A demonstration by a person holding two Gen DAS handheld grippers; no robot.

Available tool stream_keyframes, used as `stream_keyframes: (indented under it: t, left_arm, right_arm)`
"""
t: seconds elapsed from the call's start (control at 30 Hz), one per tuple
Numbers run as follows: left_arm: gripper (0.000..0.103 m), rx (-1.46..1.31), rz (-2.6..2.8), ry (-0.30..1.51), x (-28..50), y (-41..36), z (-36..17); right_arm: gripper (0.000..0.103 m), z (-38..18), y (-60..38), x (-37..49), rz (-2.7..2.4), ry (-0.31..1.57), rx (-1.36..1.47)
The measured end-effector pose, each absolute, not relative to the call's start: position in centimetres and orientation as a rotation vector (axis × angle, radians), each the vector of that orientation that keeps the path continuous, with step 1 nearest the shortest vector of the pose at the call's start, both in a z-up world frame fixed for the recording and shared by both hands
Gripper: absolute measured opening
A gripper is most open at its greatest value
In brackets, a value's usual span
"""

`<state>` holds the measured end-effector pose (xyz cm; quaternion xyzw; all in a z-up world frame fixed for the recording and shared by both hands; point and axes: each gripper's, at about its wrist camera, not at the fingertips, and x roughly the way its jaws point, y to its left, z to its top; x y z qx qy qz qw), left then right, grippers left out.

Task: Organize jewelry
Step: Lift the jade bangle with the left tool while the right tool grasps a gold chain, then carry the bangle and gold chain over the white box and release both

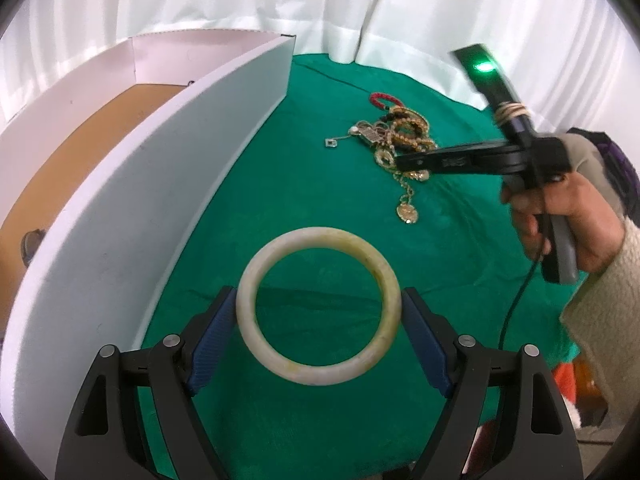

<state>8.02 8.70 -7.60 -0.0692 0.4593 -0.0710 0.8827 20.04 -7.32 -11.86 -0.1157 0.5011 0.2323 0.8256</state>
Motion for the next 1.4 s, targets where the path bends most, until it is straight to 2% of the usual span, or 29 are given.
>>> stream_keyframes:
  t: [0.17, 0.33, 0.57, 0.7, 0.83, 0.97, 1.2, 1.4]
  left_arm:
    - [0.082, -0.180, -0.138, 0.939, 7.4, 9.2, -4.9]
    - [0.082, -0.225, -0.110, 0.890, 6.3, 10.7, -0.3]
    - [0.082, -0.319, -0.080, 0.859, 4.3, 15.8, 5.5]
    - [0.082, -0.339, 0.021, 0.826, 3.1, 20.3, 7.9]
    - [0.082, -0.331, 0.134, 0.819, 3.0, 23.6, 7.7]
    - [0.082, -0.330, 0.202, 0.860, 4.3, 25.3, 5.1]
    - [0.082, -0.370, 0.254, 0.971, 5.6, 26.5, -1.7]
    - [0.083, -0.317, 0.266, 1.039, 6.5, 25.5, -4.6]
  right_arm:
    - [0.007, -6.9, -10.6, 18.7, 0.563, 1.008, -0.034]
    - [0.007, -0.6, -11.0, 17.1, 0.660, 0.922, 0.025]
    - [0.007, 8.7, -7.0, 13.4, 0.822, 0.772, 0.039]
    - [0.007, 11.1, -2.5, 14.6, 0.907, 0.735, 0.040]
    - [0.007, 11.2, 1.9, 15.5, 0.980, 0.744, 0.045]
    - [0.007, 9.4, 6.0, 16.5, 1.027, 0.789, 0.040]
    - [0.007, 3.1, 11.5, 18.1, 1.042, 0.892, -0.021]
    - [0.010, -2.1, 13.8, 18.0, 1.028, 0.994, -0.074]
